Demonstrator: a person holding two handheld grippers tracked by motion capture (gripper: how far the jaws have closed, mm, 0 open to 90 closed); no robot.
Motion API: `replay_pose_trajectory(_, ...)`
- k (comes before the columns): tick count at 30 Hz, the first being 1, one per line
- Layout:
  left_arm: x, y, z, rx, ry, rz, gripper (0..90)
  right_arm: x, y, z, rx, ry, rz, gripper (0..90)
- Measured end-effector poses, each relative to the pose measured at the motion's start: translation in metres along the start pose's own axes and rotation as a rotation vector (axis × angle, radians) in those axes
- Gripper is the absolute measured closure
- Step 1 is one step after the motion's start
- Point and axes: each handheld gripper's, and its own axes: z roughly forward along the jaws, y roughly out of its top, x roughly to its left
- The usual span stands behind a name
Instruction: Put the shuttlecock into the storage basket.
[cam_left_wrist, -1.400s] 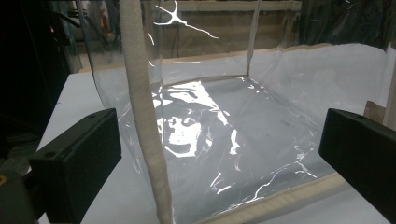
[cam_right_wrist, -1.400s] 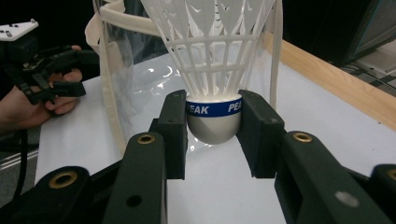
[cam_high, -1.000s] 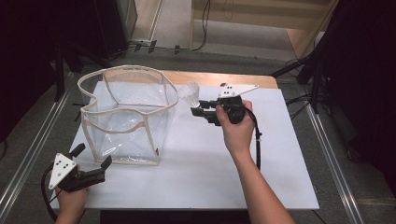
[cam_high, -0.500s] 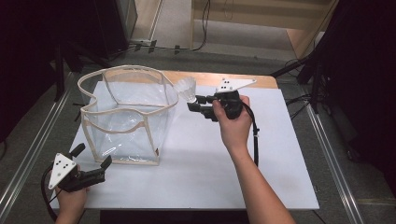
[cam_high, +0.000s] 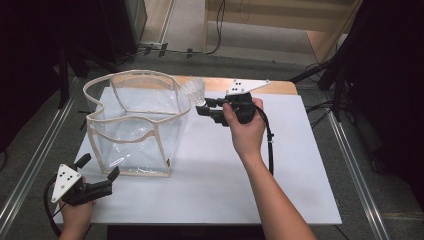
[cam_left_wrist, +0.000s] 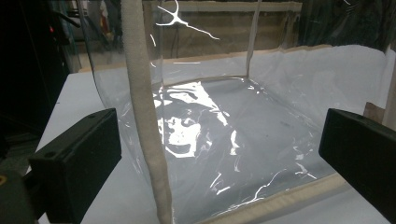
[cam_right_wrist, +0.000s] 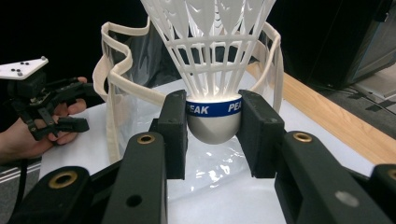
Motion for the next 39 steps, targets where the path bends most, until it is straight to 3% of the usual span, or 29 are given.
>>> replay_pose_trajectory(39, 0.0, 0.0, 0.0, -0.002, -0.004, -0.003, 0.0, 0.003, 0.019, 0.035, -0.006, 0.032, -0.004, 62.3)
